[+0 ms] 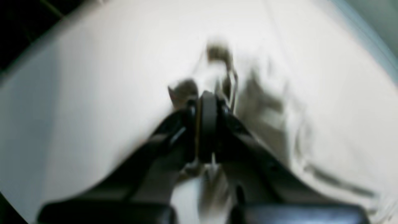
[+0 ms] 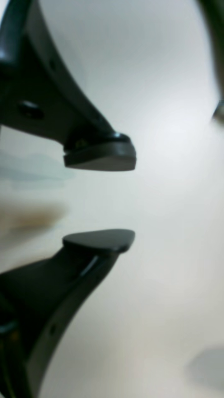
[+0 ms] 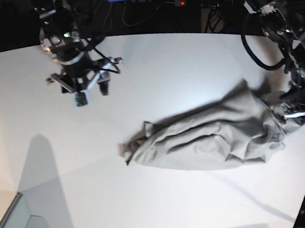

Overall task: Layout the t-shirt on the table in an organized manner, then fold the t-shirt properly
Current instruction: 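Reach the right gripper to the shirt's loose end and grasp it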

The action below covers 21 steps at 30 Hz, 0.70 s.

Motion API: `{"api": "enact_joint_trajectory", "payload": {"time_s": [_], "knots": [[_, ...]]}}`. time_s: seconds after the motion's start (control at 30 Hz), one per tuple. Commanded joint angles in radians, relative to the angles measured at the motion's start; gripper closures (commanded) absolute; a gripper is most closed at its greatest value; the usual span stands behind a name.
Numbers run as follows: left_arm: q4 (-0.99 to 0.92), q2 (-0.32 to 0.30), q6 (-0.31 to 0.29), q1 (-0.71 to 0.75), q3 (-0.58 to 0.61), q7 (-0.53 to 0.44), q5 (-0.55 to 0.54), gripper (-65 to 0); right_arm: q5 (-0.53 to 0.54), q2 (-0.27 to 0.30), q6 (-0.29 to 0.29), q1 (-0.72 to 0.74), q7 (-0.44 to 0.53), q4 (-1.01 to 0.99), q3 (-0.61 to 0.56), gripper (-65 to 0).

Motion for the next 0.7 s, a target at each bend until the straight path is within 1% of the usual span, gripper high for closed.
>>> {"api": "enact_joint_trajectory", "payload": {"time_s": [0.0, 0.1, 0.23, 0.37, 0.4, 0.57, 0.67], "knots": [[0.020, -0.012, -0.006, -0.004, -0.009, -0.005, -0.007, 0.0, -0.003, 0.002, 0.001, 0.024, 0.021, 0.004, -0.008, -31.0], [0.033, -0.032, -0.006, 0.030, -0.033, -0.005, -0.007, 0.0, -0.003, -0.001, 0.001, 0.082, 0.021, -0.042, -0.071, -31.0], [0.002, -0.061, -0.006, 0.069, -0.041, -0.010, -0.007, 0.0, -0.003, -0.001, 0.001, 0.199, 0.023, -0.154, -0.159, -31.0], [-0.020, -0.065, -0.006, 0.101, -0.041, -0.015, -0.007, 0.0, 0.000, -0.005, 0.001, 0.334, 0.027, -0.301, -0.248, -31.0], [-0.020, -0.065, -0.006, 0.107, -0.041, -0.015, -0.007, 0.0, 0.000, -0.016, 0.001, 0.370, 0.027, -0.344, -0.264, -31.1], [-0.015, -0.065, -0.006, 0.115, -0.041, -0.008, -0.007, 0.0, 0.000, -0.059, 0.003, 0.516, 0.027, -0.531, -0.280, -31.1], [-0.023, -0.065, -0.006, 0.115, -0.041, -0.008, -0.007, 0.0, 0.000, -0.067, 0.003, 0.539, 0.029, -0.550, -0.280, -31.1]]}}
